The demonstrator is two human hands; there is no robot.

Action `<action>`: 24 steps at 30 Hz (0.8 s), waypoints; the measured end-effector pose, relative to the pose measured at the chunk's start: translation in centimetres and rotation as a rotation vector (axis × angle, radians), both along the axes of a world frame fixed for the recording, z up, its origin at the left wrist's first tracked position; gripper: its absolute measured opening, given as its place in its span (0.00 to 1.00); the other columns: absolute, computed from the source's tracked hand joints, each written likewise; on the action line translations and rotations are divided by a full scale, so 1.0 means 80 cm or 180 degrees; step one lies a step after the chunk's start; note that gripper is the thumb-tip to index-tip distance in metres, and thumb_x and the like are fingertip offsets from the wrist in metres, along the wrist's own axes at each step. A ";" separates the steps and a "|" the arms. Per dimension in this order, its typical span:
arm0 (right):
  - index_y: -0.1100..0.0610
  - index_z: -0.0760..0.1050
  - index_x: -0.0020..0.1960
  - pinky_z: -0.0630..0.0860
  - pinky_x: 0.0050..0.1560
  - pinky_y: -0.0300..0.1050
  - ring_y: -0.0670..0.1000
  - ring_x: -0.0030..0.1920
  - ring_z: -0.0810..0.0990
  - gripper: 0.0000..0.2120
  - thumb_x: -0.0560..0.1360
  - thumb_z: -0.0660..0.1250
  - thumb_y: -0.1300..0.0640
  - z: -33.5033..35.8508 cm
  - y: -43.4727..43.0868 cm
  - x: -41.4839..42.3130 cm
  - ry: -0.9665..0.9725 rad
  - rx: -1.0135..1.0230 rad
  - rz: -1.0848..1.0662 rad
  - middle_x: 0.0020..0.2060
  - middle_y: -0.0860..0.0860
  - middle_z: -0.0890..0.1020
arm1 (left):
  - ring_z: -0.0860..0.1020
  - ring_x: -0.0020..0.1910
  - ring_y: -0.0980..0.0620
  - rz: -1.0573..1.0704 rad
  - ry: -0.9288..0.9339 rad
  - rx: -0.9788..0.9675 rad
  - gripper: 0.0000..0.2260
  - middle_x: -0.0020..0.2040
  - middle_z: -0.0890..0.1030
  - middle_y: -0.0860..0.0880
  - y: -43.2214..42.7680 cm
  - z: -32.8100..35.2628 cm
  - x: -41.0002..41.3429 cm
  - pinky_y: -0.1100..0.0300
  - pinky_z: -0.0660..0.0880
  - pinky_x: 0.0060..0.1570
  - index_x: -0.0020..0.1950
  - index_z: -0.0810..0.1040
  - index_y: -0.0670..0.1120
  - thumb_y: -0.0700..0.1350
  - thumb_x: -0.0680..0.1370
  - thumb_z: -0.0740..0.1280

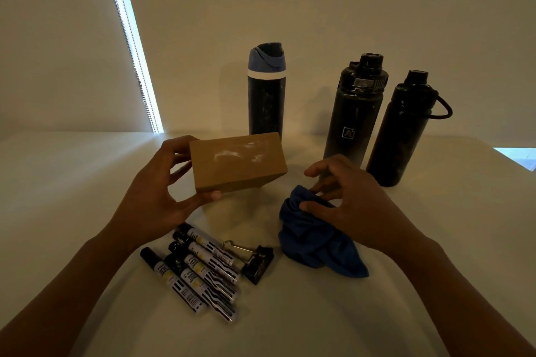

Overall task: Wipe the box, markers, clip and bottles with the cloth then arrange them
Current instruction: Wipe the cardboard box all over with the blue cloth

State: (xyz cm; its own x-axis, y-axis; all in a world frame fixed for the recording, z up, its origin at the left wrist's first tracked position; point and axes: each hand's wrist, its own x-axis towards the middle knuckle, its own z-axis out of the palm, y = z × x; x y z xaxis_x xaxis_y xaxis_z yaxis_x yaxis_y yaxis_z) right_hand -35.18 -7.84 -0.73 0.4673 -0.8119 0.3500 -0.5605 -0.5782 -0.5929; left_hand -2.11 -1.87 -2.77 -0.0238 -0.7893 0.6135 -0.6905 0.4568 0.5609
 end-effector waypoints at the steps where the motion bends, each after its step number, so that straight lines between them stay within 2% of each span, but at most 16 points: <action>1: 0.43 0.72 0.60 0.81 0.49 0.36 0.39 0.51 0.79 0.22 0.70 0.75 0.40 0.000 -0.003 -0.003 0.0212 -0.0123 -0.0141 0.55 0.37 0.73 | 0.71 0.66 0.73 0.0005 -0.0007 -0.0007 0.39 0.65 0.71 0.73 0.000 0.000 0.002 0.78 0.70 0.60 0.70 0.63 0.69 0.52 0.67 0.81; 5: 0.40 0.75 0.56 0.79 0.47 0.39 0.39 0.45 0.78 0.28 0.67 0.61 0.22 0.005 -0.009 -0.023 0.1211 0.0137 -0.0661 0.48 0.38 0.77 | 0.73 0.66 0.69 0.0051 -0.0028 0.0016 0.38 0.67 0.74 0.65 -0.002 -0.003 0.008 0.77 0.71 0.61 0.70 0.64 0.62 0.52 0.68 0.82; 7: 0.40 0.78 0.51 0.79 0.47 0.41 0.41 0.43 0.77 0.27 0.68 0.58 0.22 0.005 -0.007 -0.025 0.1659 0.0333 -0.0611 0.45 0.40 0.78 | 0.74 0.67 0.67 0.0062 -0.0016 0.0024 0.38 0.67 0.75 0.62 -0.002 -0.004 0.009 0.76 0.72 0.60 0.71 0.64 0.59 0.52 0.68 0.82; 8: 0.41 0.79 0.49 0.79 0.47 0.42 0.41 0.43 0.77 0.23 0.70 0.60 0.25 0.004 -0.006 -0.023 0.1628 0.0383 -0.0504 0.44 0.41 0.78 | 0.74 0.67 0.66 0.0063 -0.0020 0.0021 0.38 0.67 0.75 0.62 -0.003 -0.005 0.009 0.74 0.73 0.60 0.71 0.64 0.60 0.52 0.68 0.82; 10: 0.42 0.79 0.46 0.79 0.48 0.42 0.41 0.44 0.78 0.15 0.73 0.65 0.32 0.004 -0.003 -0.015 0.1138 0.0329 -0.0312 0.45 0.41 0.79 | 0.73 0.66 0.67 0.0052 -0.0059 0.0001 0.38 0.67 0.74 0.65 -0.003 -0.004 0.008 0.72 0.73 0.60 0.70 0.63 0.63 0.53 0.67 0.81; 13: 0.41 0.80 0.48 0.80 0.49 0.39 0.39 0.47 0.81 0.09 0.76 0.66 0.38 0.012 0.002 -0.006 0.0068 0.0333 -0.0312 0.45 0.38 0.83 | 0.73 0.67 0.67 0.0040 -0.0082 -0.0001 0.39 0.67 0.74 0.65 -0.003 -0.003 0.009 0.67 0.73 0.61 0.70 0.62 0.66 0.53 0.67 0.82; 17: 0.42 0.80 0.51 0.83 0.50 0.46 0.42 0.48 0.83 0.06 0.78 0.66 0.43 0.019 0.003 -0.005 -0.0661 0.1044 -0.0134 0.47 0.42 0.85 | 0.73 0.67 0.66 0.0052 -0.0023 0.0033 0.39 0.68 0.75 0.57 -0.002 -0.003 0.009 0.65 0.73 0.63 0.71 0.63 0.63 0.53 0.67 0.81; 19: 0.44 0.79 0.51 0.83 0.48 0.46 0.44 0.46 0.84 0.06 0.78 0.67 0.44 0.018 0.001 -0.007 -0.0706 0.1391 -0.0153 0.46 0.43 0.85 | 0.73 0.67 0.65 0.0045 -0.0025 0.0037 0.39 0.68 0.75 0.57 -0.002 -0.003 0.008 0.64 0.73 0.63 0.71 0.64 0.60 0.53 0.67 0.81; 22: 0.51 0.78 0.54 0.77 0.45 0.45 0.46 0.44 0.81 0.10 0.76 0.72 0.47 0.018 -0.001 -0.011 -0.0882 0.1629 -0.0163 0.46 0.47 0.85 | 0.73 0.67 0.67 0.0020 -0.0019 0.0035 0.38 0.67 0.74 0.62 -0.002 -0.004 0.009 0.65 0.73 0.63 0.72 0.64 0.57 0.54 0.67 0.81; 24: 0.53 0.77 0.58 0.76 0.50 0.46 0.48 0.48 0.83 0.16 0.73 0.75 0.54 0.021 -0.001 -0.015 -0.1270 0.1939 -0.0026 0.49 0.49 0.86 | 0.73 0.68 0.66 0.0017 -0.0012 0.0032 0.38 0.67 0.74 0.63 -0.001 -0.004 0.008 0.65 0.73 0.63 0.72 0.65 0.56 0.54 0.67 0.81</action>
